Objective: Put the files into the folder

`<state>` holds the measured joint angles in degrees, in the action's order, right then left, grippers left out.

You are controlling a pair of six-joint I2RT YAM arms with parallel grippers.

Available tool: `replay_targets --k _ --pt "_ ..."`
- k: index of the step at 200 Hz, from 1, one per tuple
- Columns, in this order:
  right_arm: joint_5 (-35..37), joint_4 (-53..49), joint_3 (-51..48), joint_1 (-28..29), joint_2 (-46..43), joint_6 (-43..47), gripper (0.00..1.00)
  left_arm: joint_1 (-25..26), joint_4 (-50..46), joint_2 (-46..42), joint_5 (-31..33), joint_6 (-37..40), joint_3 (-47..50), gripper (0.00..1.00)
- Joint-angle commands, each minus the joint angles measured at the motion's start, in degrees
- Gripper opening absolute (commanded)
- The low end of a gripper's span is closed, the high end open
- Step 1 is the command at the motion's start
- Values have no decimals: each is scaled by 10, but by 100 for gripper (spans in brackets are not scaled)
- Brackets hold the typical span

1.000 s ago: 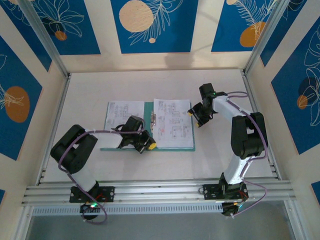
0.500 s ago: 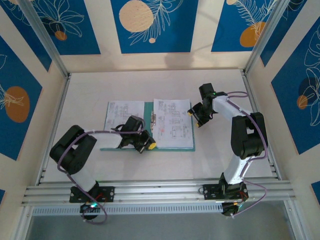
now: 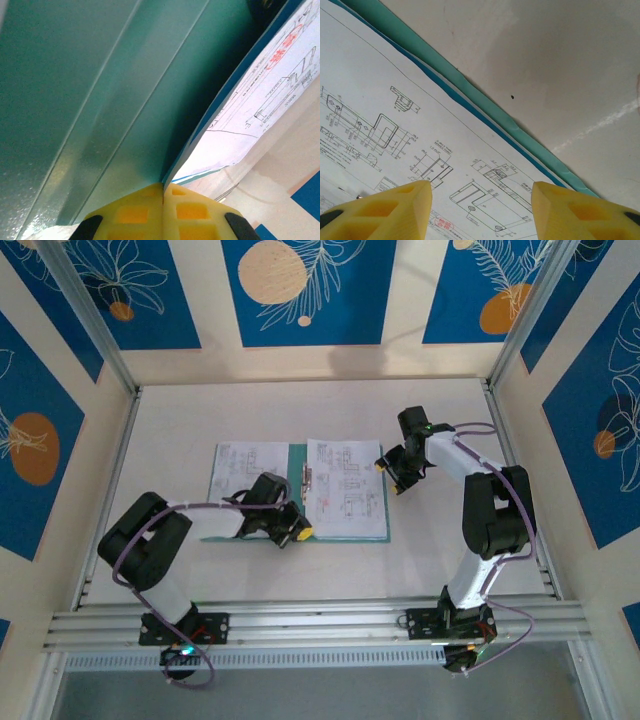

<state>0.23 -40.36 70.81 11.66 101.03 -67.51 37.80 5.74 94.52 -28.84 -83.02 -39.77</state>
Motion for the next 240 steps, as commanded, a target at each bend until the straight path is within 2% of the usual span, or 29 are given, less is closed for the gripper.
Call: replay_targets --k 1,58,87,103,146,166,191,211,224,240 --pt "0 -19 -7 3 -20 4 56 6 -20 -18 10 7 9 0" --pt "0 -18 -12 4 -23 3 56 7 -22 -15 12 10 6 0" --pt "-1 -17 -10 6 -26 7 58 6 -39 -24 14 16 0 28" --pt "1 -18 -7 8 -27 10 58 6 -59 -31 17 24 -8 38" --pt "12 -25 18 24 -25 31 58 6 -127 -61 32 51 -31 56" --pt "18 -29 42 39 -16 47 58 6 -159 -73 37 64 -41 62" --pt "17 -27 81 66 6 70 53 3 -192 -87 44 76 -49 62" --pt "-5 -21 127 91 42 100 44 -13 -224 -102 54 95 -52 57" --pt "-21 -26 167 110 74 118 34 -34 -239 -107 54 109 -52 50" --pt "-33 -41 215 132 117 137 21 -61 -261 -109 53 133 -58 35"
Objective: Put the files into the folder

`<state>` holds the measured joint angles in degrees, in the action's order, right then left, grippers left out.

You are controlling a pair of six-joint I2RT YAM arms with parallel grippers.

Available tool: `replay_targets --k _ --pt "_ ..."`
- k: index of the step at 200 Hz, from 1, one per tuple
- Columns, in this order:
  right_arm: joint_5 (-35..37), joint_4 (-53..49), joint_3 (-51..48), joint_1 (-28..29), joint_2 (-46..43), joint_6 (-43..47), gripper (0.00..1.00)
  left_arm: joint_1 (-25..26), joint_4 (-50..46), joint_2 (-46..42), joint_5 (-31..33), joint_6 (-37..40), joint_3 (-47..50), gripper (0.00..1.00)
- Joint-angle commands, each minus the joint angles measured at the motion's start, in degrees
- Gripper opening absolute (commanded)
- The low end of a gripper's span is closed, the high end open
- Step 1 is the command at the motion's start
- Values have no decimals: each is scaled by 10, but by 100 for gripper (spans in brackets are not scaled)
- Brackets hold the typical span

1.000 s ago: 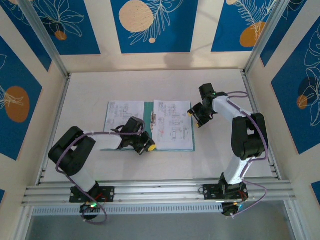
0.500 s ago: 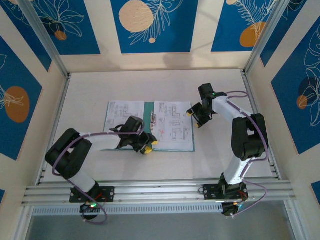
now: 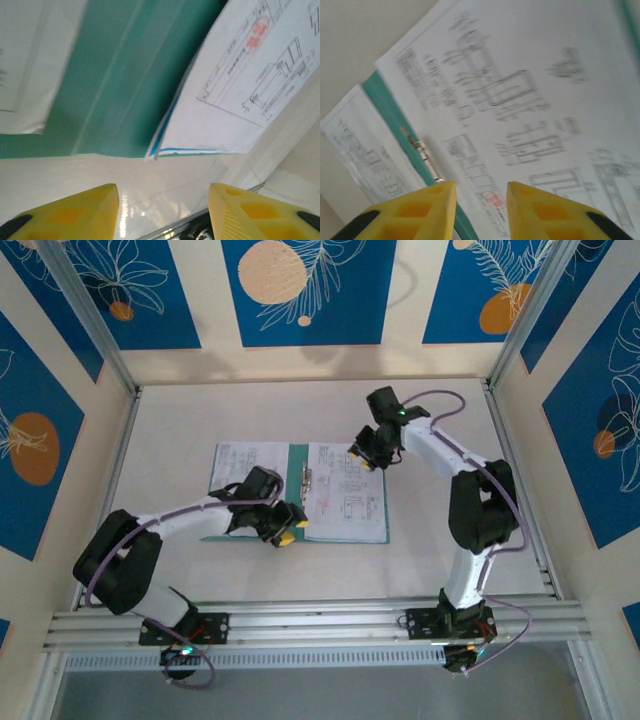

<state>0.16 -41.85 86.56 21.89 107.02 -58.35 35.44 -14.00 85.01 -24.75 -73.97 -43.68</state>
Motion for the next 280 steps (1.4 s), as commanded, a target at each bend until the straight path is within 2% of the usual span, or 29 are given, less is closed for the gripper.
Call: replay_targets --k 1,17,43,72,168,280 --pt "-32 -28 61 31 59 47 20 -39 -65 -13 12 45 -19 35" --pt "-41 -38 110 49 100 60 11 -64 -89 -7 15 78 -30 24" --pt "-57 -57 186 68 165 69 0 -97 -109 17 16 119 -47 9" --pt "-63 -83 267 81 231 73 0 -109 -117 53 22 148 -63 0" --pt "-60 -92 390 83 336 82 0 -110 -106 95 37 169 -39 0" --pt "-63 -111 429 81 379 84 0 -110 -98 99 36 171 -30 0"
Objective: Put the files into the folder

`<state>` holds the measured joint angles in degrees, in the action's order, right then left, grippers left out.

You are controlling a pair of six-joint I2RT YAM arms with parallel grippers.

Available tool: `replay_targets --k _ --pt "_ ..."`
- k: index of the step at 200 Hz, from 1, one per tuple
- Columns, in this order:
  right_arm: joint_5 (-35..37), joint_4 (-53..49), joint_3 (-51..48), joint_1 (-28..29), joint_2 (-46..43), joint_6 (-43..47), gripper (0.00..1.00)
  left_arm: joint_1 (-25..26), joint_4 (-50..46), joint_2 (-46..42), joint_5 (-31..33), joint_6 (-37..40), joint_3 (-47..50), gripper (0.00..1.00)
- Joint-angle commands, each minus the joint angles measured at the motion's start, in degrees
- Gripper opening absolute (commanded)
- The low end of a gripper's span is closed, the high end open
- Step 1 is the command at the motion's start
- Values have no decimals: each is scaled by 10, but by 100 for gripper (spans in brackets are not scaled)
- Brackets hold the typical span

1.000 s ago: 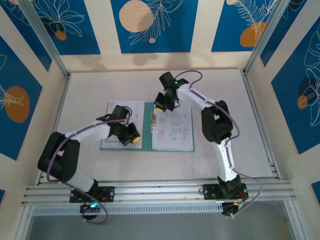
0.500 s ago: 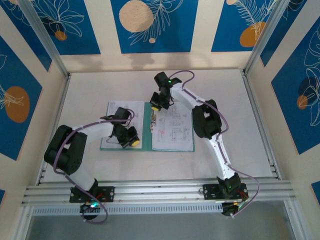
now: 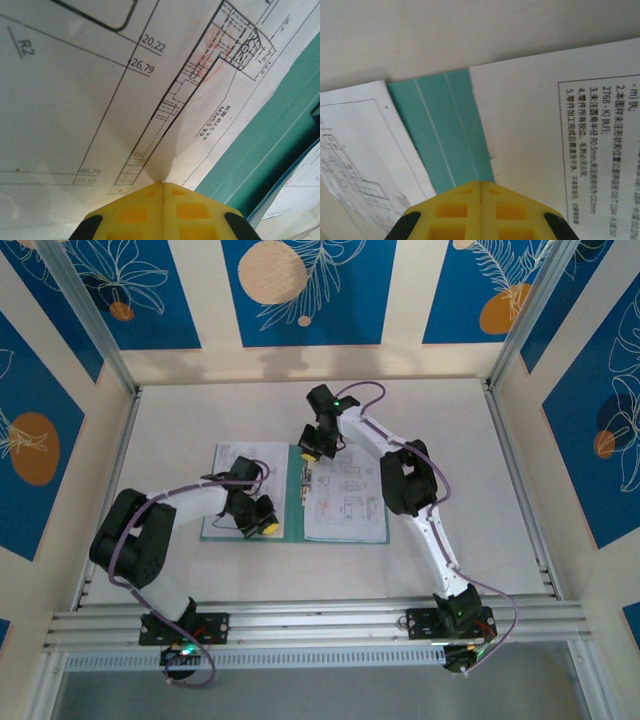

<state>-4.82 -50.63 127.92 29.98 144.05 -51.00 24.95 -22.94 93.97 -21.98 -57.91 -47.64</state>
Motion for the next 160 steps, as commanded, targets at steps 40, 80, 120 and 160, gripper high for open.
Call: replay_targets --k 40,80,120,160 --pt "-23 -20 15 2 8 13 0 -5 -6 11 7 9 12 0" --pt "-33 -18 9 9 -1 20 0 -5 -3 12 8 8 14 0" --pt "-34 -5 -20 12 -33 22 0 -5 1 12 8 5 16 0" --pt "-43 9 -66 15 -73 27 0 -6 6 14 8 -1 16 0"
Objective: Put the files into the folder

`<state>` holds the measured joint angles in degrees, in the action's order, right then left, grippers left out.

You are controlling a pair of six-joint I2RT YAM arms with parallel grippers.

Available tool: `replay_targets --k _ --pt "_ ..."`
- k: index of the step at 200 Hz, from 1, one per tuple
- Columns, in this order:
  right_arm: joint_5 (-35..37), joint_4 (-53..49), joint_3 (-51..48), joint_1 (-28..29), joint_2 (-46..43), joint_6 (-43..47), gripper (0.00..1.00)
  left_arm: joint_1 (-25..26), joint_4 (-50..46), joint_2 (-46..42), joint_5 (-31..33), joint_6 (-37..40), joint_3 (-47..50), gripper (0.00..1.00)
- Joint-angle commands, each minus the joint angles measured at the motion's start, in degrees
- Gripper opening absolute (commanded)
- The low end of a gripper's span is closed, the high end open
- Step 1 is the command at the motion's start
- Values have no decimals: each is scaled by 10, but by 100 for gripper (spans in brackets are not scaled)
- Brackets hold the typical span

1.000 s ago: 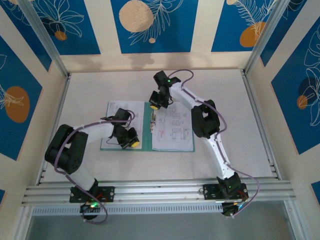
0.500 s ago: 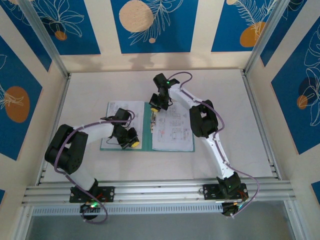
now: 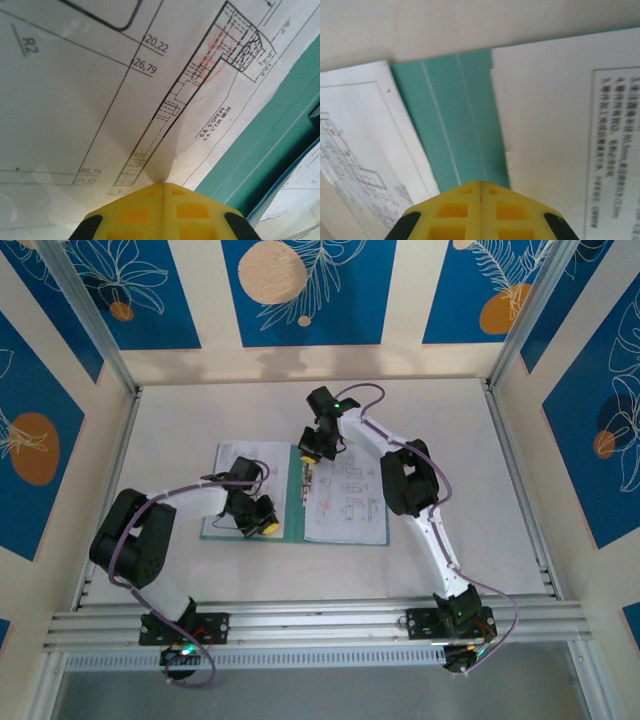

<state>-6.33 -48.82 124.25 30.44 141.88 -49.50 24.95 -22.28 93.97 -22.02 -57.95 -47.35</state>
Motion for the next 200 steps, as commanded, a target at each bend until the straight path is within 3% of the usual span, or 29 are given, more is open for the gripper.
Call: replay_targets --k 1,101,163,200 --pt "-28 -8 -33 11 -55 12 0 -6 -1 14 8 0 12 0" --pt "-50 59 -240 47 -198 5 0 -5 11 15 7 -12 16 0" --pt "11 59 -310 38 -294 -29 0 0 24 16 0 -21 22 0" --pt "50 57 -361 0 -359 -77 12 26 48 25 -7 -43 22 0"
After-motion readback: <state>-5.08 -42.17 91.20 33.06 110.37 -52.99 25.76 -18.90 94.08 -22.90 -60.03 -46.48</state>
